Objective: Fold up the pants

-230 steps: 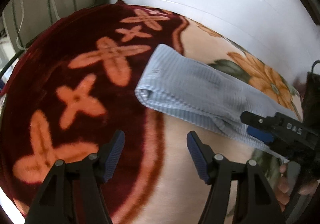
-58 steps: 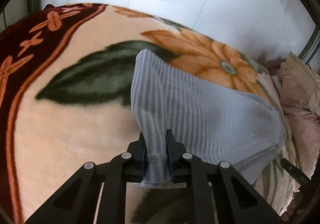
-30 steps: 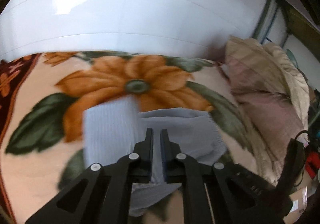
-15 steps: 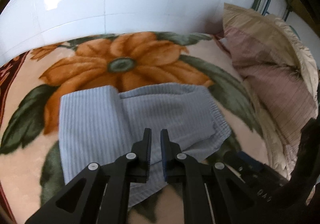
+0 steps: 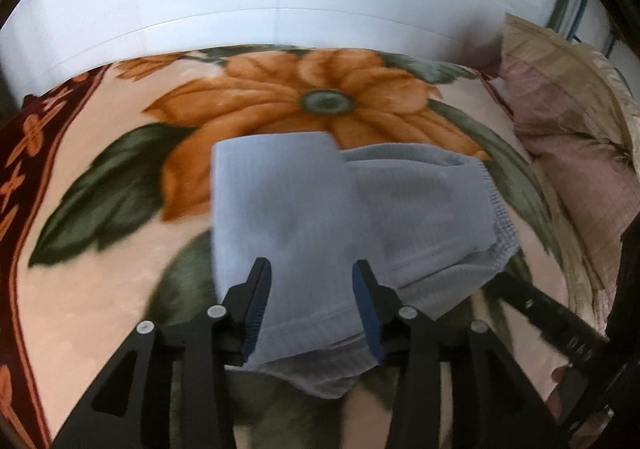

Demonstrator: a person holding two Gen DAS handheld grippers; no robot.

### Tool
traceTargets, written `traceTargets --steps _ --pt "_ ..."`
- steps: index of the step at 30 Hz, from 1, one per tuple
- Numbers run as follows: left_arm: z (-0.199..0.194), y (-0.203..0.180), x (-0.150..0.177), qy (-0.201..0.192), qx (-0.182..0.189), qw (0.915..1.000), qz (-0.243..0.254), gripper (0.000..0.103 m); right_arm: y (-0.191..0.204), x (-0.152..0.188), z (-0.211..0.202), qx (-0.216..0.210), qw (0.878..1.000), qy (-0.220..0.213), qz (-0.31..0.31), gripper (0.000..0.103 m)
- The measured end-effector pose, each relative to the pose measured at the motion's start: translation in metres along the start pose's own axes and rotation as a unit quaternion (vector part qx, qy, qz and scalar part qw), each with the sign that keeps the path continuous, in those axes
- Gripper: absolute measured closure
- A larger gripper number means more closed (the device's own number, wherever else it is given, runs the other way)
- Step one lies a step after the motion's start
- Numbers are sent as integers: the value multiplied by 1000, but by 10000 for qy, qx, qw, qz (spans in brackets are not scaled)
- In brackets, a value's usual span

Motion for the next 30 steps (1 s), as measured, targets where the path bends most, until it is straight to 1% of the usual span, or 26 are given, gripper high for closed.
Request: traceTargets --steps 2,7,10,15,20,25,30 --pt "-1 10 4 29 -82 10000 -46 56 11 -1 4 -113 9999 61 -59 49" --pt "1 33 14 139 -201 9994 -248 55 36 2 18 -213 9988 264 -356 49" --pt "4 45 19 207 -211 9987 -408 55 50 7 32 -318 9973 455 -481 49" --pt "7 53 26 265 -204 9982 -503 53 67 14 57 -389 9944 751 -641 49" --pt "9 57 26 251 -192 9980 -542 50 78 11 73 -380 9929 814 -778 49" --pt "11 60 28 244 -161 9974 -654 48 89 8 82 -487 9914 855 -866 49" --pt "12 65 32 241 -143 9967 -763 46 96 9 90 -487 9896 898 -1015 49"
Point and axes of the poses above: each gripper's, at about its wrist camera, not at the fingertips, and z roughly the way its jaws point, y to its left, x to its underside, the point moved 4 cm from there along z, roughly the way its jaws point, and after that the axes turned 10 degrees about -y, right-handed, at the moved point
